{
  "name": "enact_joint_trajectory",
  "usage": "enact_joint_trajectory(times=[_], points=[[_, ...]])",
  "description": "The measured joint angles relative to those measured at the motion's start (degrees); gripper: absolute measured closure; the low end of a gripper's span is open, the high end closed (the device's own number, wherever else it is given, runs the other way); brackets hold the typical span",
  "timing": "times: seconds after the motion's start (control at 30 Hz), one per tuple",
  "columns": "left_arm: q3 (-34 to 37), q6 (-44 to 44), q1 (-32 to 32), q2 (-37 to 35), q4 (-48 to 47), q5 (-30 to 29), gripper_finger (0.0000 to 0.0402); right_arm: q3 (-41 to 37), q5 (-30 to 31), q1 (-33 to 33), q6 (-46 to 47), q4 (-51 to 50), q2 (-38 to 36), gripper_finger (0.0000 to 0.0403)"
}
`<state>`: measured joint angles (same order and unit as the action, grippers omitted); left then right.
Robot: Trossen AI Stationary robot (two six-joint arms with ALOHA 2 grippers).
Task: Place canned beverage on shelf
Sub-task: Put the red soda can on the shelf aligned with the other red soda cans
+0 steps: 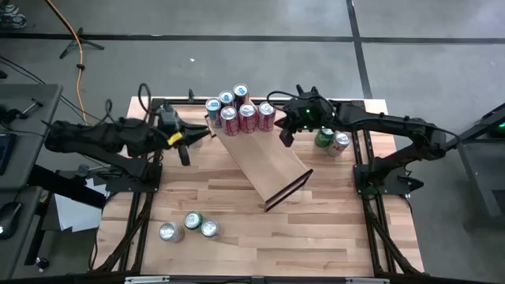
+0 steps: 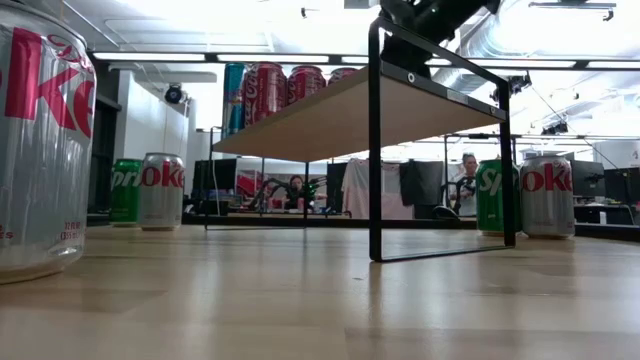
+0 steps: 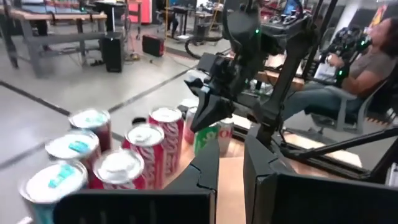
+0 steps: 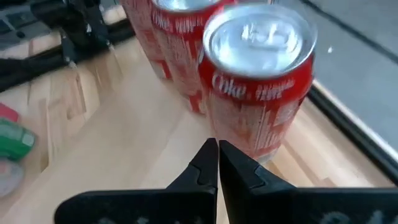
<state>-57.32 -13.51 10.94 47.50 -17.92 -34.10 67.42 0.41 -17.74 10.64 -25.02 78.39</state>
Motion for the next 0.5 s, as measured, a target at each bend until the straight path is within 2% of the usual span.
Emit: enact_joint_trajectory(times=[0.17,0.5], points=[[5.97,-3.18,0.00,-1.80,5.94,0.39,0.0401,-0.02,3.33,0.54,0.00,-0.69,1.02,0.0403],[6.19,-1.38,-0.09,-2.11,8.52,-0.04,0.0401,0.02,5.76,-0.10,-0.54,4.51,3.34,0.0403]])
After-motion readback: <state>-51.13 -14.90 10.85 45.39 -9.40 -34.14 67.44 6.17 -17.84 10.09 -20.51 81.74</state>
